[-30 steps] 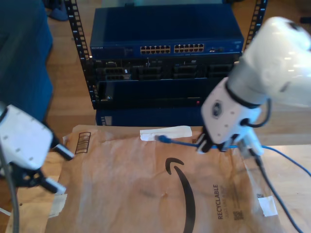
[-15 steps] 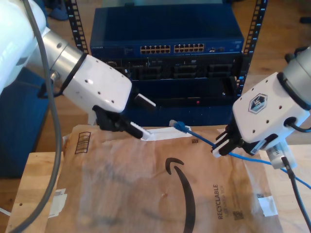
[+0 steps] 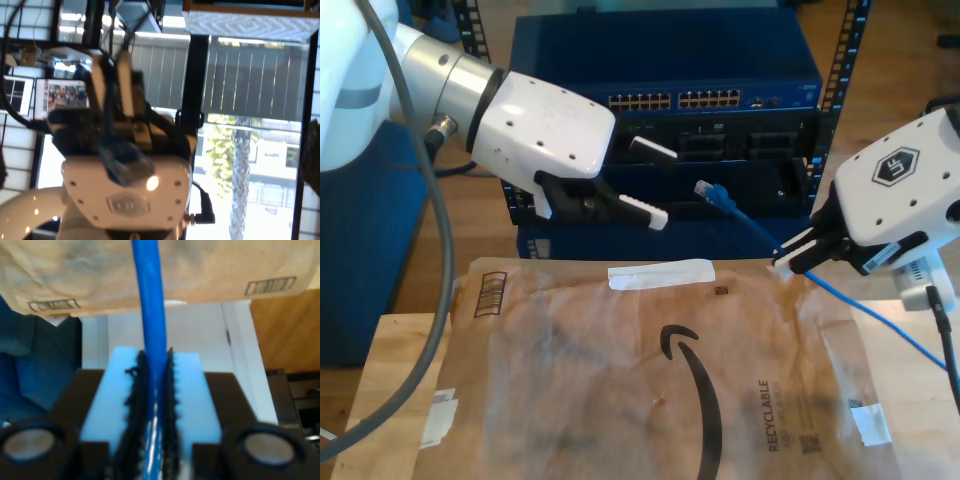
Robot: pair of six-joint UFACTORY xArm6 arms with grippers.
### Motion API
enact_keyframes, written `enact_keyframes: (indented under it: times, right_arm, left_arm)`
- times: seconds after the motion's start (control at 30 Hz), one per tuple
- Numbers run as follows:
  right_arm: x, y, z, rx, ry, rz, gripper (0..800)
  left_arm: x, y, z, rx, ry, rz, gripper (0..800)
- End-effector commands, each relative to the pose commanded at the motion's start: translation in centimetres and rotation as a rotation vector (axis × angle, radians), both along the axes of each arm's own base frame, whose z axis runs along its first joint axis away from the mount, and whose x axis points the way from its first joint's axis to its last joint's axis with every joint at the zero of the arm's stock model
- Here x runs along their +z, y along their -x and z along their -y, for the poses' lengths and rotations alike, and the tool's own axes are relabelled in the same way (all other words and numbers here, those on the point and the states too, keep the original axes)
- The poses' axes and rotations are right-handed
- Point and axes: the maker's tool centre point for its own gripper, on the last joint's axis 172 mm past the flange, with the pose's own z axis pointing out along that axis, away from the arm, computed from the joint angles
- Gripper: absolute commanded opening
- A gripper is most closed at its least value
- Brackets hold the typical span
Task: Grab the cable and plug it in
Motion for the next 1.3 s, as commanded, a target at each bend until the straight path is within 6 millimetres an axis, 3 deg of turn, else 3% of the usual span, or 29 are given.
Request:
enact_keyframes:
  times: [0.33, 0.53, 1.0, 1.3]
  right_arm:
    - [-0.4, -0.3, -0.1, 0.002, -0.003, -0.016, 19]
    - [0.0, -0.6, -0.2, 0.005, -0.003, -0.005, 20]
    - [-0.2, -0.8, -0.5, 0.001, -0.024, -0.019, 20]
    - [-0.4, -0.7, -0.4, 0.002, -0.023, -0.022, 19]
  left_arm:
    - [0.6, 2.5, 1.0, -0.064, 0.009, -0.085, 733]
    - [0.3, 1.9, 1.3, -0.053, 0.043, -0.129, 722]
    - [-0.1, 2.4, 1.4, -0.064, 0.050, -0.147, 521]
    - [0.9, 2.7, 1.6, -0.074, 0.086, -0.153, 513]
